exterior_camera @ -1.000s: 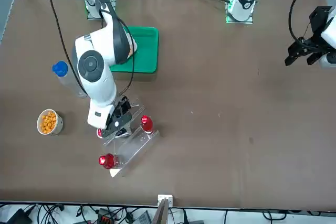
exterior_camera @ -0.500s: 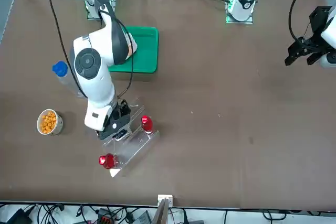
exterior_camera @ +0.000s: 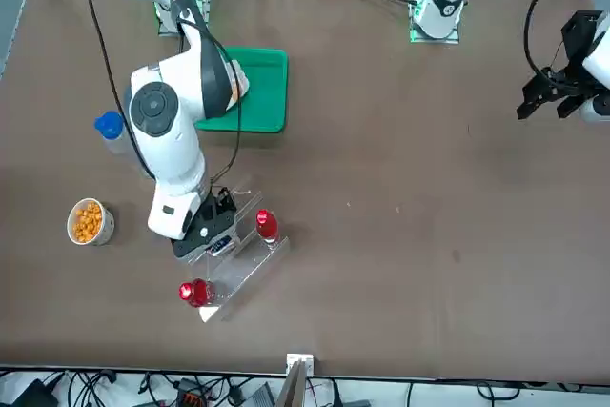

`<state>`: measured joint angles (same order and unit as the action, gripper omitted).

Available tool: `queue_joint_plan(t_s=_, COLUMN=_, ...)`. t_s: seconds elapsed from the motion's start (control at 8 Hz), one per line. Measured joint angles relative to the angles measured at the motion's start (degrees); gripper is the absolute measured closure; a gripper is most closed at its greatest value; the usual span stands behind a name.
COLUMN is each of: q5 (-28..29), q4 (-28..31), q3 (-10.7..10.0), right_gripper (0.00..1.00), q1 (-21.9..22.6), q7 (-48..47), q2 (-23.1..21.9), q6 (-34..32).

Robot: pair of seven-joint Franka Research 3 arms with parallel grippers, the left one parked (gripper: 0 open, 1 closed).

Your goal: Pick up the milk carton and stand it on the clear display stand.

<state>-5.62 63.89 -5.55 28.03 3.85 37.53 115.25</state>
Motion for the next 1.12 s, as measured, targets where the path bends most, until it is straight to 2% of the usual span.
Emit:
queue_joint_plan(t_s=0.25, q5=0.0, q4=-0.5, q3=0.0, right_gripper=0.00, q1=0.0, q7=-1.6, q2=-0.8, q6=0.1)
queue_joint_plan(t_s=0.5, q5=0.0, q4=-1.2, q3=-0.2, right_gripper=0.00, q1=-0.2, q7=-3.3, q2=-3.0, q6=-2.6)
queue_joint_plan(t_s=0.75, q5=0.0, q4=-2.2, q3=-0.5, right_gripper=0.00, q1=-1.7, q7=-4.7, q2=-7.3, q6=-9.7)
queue_joint_plan(t_s=1.12, q5=0.0, q4=-2.4, q3=-0.6, right_gripper=0.00, q1=-6.4, q7=-5.1, q2=-14.8, q6=-22.5)
